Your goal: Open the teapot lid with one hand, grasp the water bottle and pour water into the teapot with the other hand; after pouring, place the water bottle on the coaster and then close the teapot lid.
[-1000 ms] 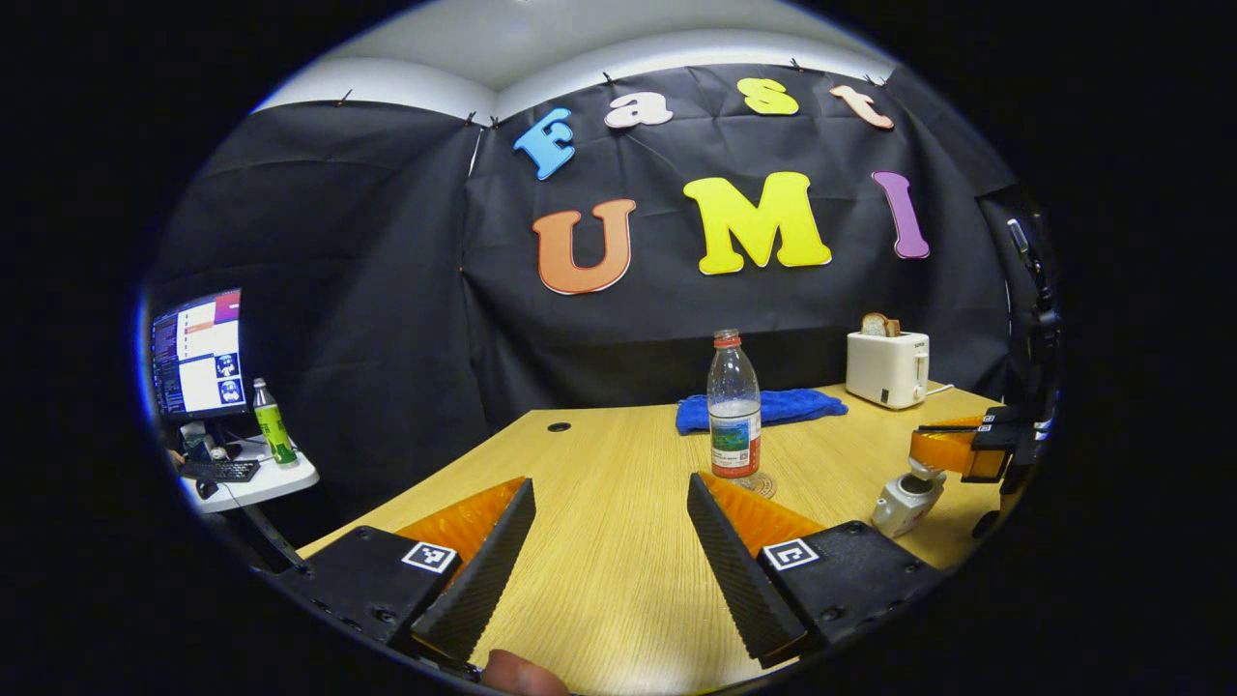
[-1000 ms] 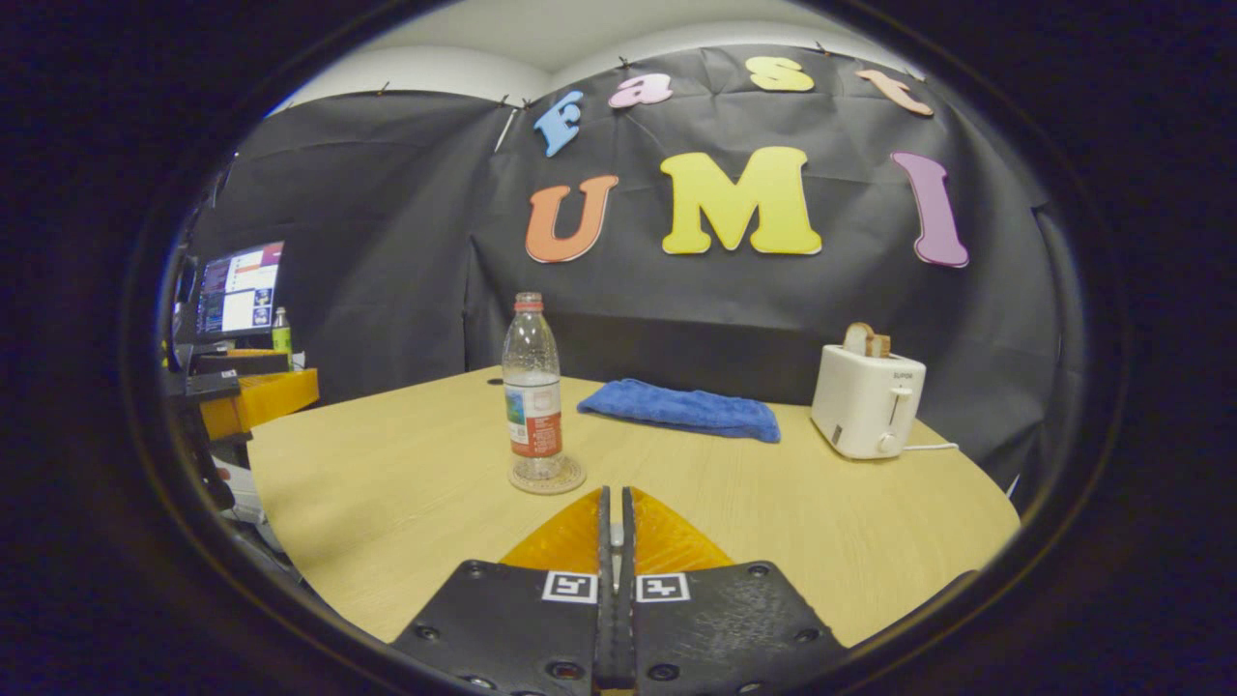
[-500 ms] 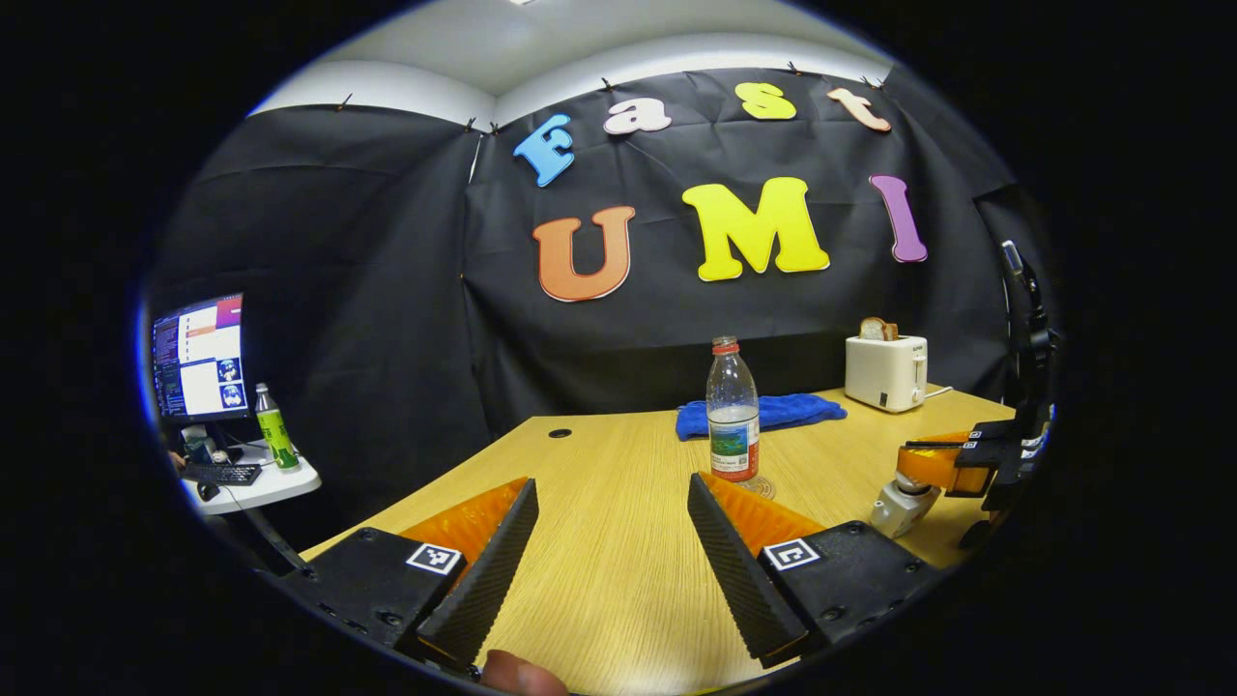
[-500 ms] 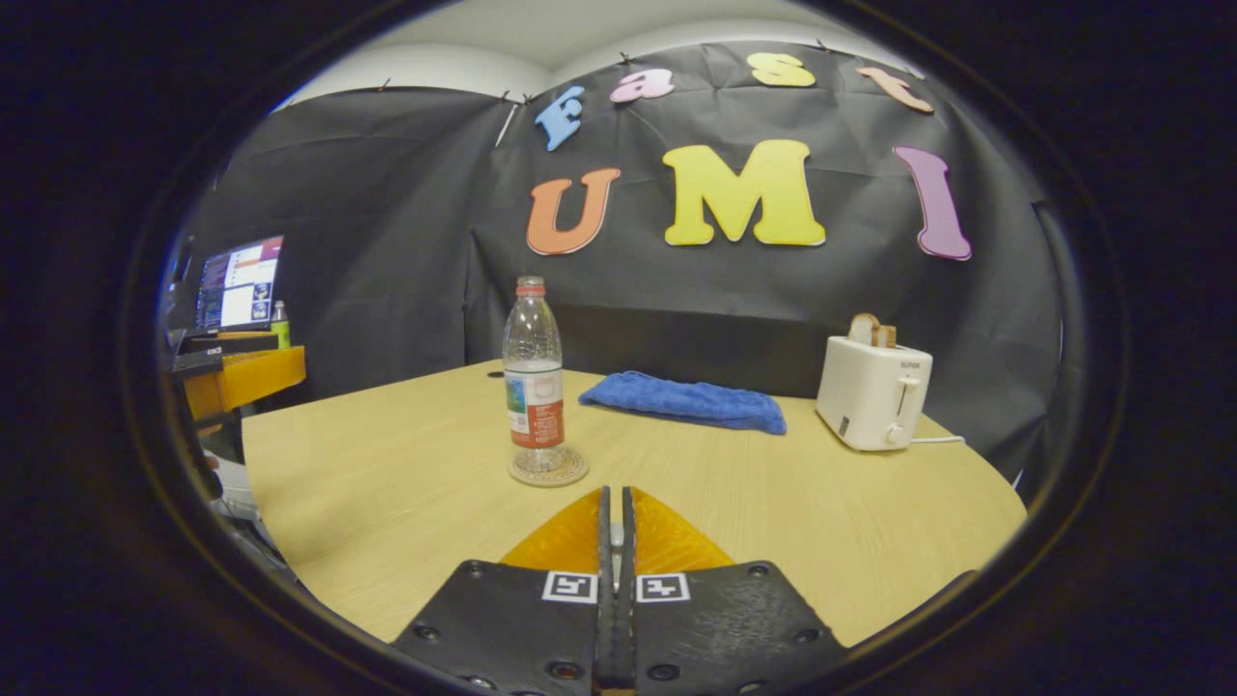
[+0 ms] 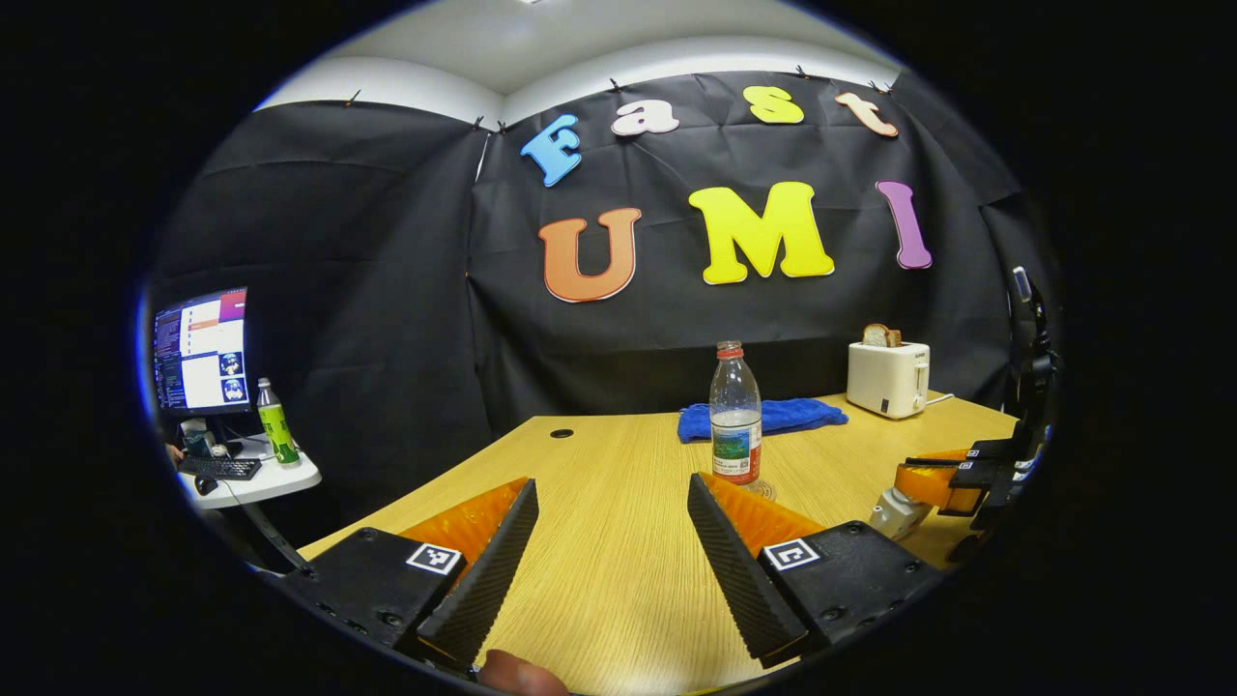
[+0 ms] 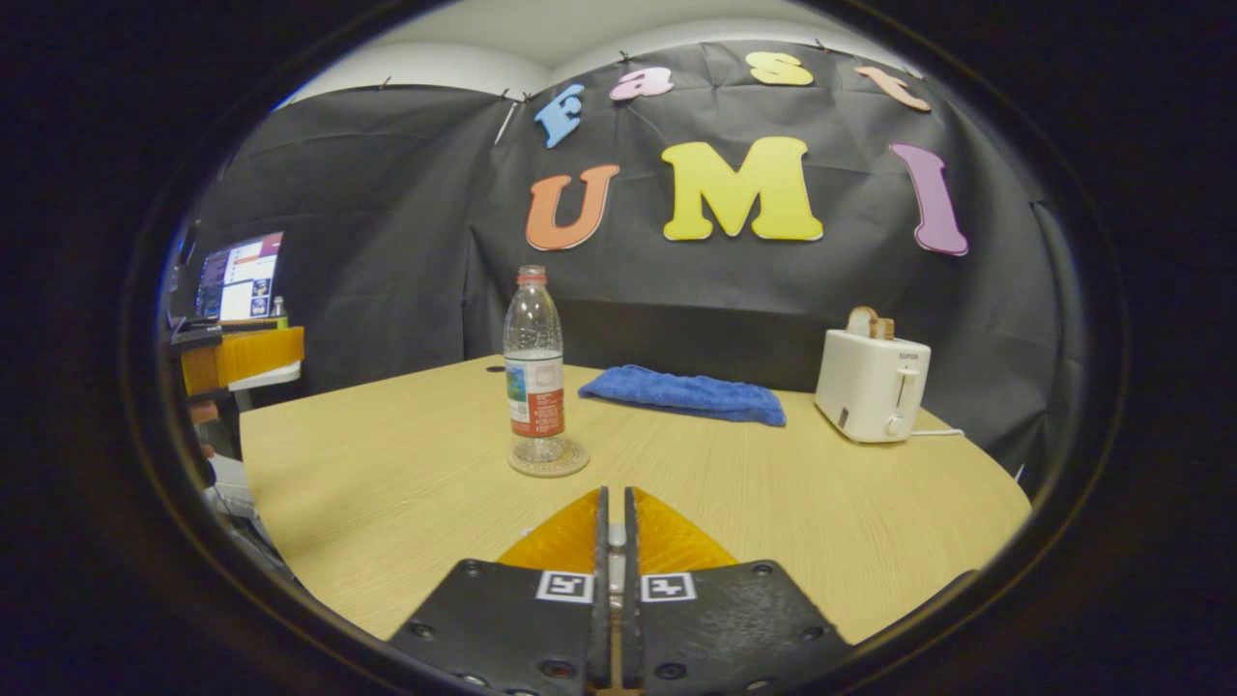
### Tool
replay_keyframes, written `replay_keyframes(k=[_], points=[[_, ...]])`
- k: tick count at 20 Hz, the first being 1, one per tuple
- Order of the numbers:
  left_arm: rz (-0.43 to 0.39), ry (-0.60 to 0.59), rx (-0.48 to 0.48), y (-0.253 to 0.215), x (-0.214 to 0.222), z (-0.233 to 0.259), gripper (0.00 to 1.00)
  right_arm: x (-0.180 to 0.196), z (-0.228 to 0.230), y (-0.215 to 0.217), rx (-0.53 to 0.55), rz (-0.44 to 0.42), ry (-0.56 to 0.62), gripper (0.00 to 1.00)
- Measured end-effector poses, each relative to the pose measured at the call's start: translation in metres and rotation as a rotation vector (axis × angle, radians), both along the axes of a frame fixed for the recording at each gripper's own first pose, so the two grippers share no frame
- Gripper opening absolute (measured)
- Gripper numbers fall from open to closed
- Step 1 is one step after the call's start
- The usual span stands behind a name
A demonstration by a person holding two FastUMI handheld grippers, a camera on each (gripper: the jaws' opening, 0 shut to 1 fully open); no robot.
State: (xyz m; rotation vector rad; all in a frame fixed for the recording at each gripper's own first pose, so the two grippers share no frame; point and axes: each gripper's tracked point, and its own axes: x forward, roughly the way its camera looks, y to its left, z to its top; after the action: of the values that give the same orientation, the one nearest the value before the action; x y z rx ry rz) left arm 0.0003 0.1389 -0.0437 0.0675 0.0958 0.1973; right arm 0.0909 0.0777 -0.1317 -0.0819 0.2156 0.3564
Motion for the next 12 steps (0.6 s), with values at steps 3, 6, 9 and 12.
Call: replay_keyframes(k=[3, 6, 9, 12], points=[[0.009, -0.006, -0.015, -0.006, 0.001, 0.005, 0.97, -0.005, 0.016, -0.002, 0.011, -0.004, -0.039, 0.25], [0.005, -0.033, -0.035, -0.022, 0.001, 0.018, 0.97, -0.013, 0.054, -0.027, 0.055, -0.060, -0.105, 0.77], [-0.050, -0.070, -0.073, -0.059, 0.008, 0.033, 0.98, -0.025, 0.093, -0.063, 0.056, -0.157, -0.188, 0.97], [-0.095, -0.085, -0.089, -0.094, 0.011, 0.044, 0.97, -0.044, 0.120, -0.093, 0.055, -0.225, -0.243, 0.97]])
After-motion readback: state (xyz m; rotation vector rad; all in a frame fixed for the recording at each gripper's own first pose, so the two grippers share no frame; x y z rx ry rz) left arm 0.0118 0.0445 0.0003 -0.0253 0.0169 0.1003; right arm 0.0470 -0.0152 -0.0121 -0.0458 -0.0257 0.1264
